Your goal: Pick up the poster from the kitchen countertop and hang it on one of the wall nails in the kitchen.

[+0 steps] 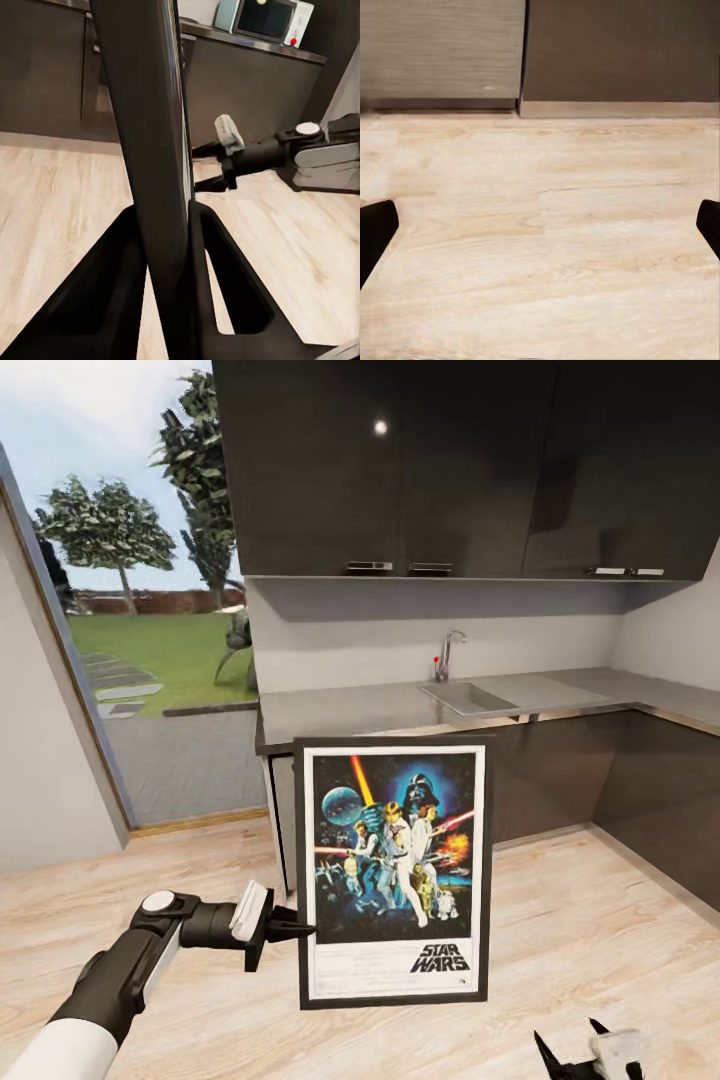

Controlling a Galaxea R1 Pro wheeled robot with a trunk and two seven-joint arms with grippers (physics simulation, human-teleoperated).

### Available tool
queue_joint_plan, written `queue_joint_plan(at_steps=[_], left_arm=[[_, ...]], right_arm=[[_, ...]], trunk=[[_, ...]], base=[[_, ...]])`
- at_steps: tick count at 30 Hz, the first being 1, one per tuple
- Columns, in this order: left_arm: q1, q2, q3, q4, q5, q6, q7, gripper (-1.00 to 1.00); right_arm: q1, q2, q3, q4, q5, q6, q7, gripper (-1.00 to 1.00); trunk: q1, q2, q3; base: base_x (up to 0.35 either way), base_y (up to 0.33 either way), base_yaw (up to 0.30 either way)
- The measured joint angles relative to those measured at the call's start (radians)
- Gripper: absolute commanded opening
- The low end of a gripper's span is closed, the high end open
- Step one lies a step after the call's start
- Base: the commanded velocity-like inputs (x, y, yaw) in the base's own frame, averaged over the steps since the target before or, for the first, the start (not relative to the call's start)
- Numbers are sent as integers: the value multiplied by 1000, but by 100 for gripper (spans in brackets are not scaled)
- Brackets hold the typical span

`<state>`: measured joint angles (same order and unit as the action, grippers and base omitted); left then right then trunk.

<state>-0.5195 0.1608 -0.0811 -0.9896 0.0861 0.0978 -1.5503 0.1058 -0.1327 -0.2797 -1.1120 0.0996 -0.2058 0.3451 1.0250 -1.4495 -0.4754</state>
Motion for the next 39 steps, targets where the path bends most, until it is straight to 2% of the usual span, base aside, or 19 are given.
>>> queue_joint_plan(at_steps=[1, 2, 3, 7, 8, 10, 13, 14, 16, 18, 23, 25, 28, 36, 39], left_arm=[[0, -1, 0, 2, 0, -1, 0, -100], [0, -1, 0, 2, 0, -1, 0, -100], [0, -2, 0, 2, 0, -1, -1, -100], [0, -2, -1, 3, 0, -1, -1, -100], [0, -3, -1, 3, 0, -1, -1, -100], [0, -3, -1, 3, 0, 0, -1, -100], [0, -5, -3, 3, 1, 0, -1, -100], [0, -5, -3, 3, 1, 0, -1, -100], [0, -5, -3, 3, 1, -1, -1, -100], [0, -5, -4, 3, 1, -1, -1, -100], [0, -6, -12, 3, 1, -1, -1, -100], [0, -7, -24, 2, 1, -1, -1, -100], [0, -7, -30, 1, 1, -1, -1, -100], [0, -7, -57, -1, 1, 0, -1, -100], [0, -7, -62, -1, 1, 0, -1, -100]], right_arm=[[-1, -17, 0, -69, -1, 89, 96, 100], [-3, -23, -1, -93, 0, 116, 135, 100], [-7, -33, -1, -126, 0, 153, 206, 100], [-28, -71, -2, -174, 1, 218, 338, 100], [-46, -97, -2, -190, 2, 259, 405, 100], [-64, -121, -2, -201, 1, 298, 469, 100], [-135, -166, -2, -215, 2, 364, 678, 100], [-147, -170, -3, -216, 2, 369, 713, 100], [-191, -183, -4, -217, 2, 387, 824, 100], [-222, -190, -4, -215, 1, 423, 887, 100], [-292, -197, -4, -212, -3, 534, 1012, 100], [-342, -197, -3, -205, -4, 594, 1101, 100], [-376, -198, -3, -188, -4, 629, 1152, 100], [-414, -198, -2, -172, -13, 652, 1195, 100], [-420, -198, 0, -164, -34, 651, 1206, 100]], trunk=[[0, 0, 0], [0, 0, 0], [0, 0, 0], [0, 0, 0], [0, 0, 0], [0, 0, 0], [0, 0, 0], [0, 0, 0], [0, 0, 0], [0, 0, 0], [0, 0, 0], [0, 0, 0], [0, 0, 0], [0, 0, 0], [0, 0, 0]], base=[[0, 0, 0], [0, 0, 0], [0, 0, 0], [0, 0, 0], [0, 0, 0], [0, 0, 0], [0, 0, 0], [0, 0, 0], [0, 0, 0], [0, 0, 0], [0, 0, 0], [0, 0, 0], [0, 0, 0], [0, 0, 0], [0, 0, 0]])
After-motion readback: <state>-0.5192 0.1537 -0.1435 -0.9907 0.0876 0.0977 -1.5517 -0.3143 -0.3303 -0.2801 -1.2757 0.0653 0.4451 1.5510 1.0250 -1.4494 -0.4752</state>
